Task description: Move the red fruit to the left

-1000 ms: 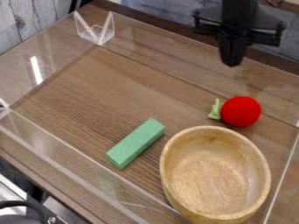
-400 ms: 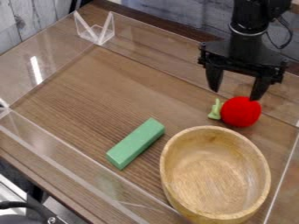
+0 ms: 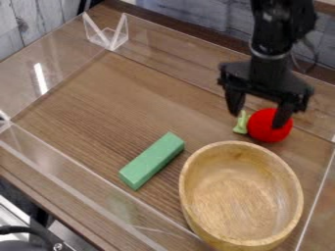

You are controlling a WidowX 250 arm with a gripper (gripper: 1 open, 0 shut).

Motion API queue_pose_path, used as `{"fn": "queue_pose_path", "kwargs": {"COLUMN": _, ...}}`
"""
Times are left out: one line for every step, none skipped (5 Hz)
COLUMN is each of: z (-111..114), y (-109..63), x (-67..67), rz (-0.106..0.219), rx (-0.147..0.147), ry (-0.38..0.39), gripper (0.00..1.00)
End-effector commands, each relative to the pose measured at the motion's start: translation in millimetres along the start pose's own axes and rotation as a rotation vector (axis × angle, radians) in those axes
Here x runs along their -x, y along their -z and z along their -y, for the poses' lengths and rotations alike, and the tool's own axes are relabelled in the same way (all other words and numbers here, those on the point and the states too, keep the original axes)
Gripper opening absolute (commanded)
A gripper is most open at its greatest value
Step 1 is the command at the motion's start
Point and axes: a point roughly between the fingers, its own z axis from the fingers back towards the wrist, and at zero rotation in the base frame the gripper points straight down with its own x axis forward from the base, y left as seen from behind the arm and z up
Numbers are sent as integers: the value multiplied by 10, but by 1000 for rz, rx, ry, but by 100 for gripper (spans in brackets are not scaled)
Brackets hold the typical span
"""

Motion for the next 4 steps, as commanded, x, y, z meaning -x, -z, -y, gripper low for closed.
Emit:
{"fn": "queue_pose_path", "kwargs": {"z": 94, "y": 0, "x": -35, "rz": 33, "rx": 11, "ry": 28, "gripper": 100}}
{"fn": "queue_pose_path", "kwargs": {"z": 90, "y": 52, "x": -111, "rz": 30, "rx": 2, "ry": 10, "gripper": 0}}
{"fn": "queue_pose_path", "kwargs": {"z": 6, "y": -216, "x": -239, "rz": 60, "rx": 27, "ry": -16, "gripper": 0}}
{"fn": "queue_pose_path", "kwargs": {"z": -105, "y": -543, "x": -385, "rz": 93, "rx": 81, "ry": 18, "gripper": 0}}
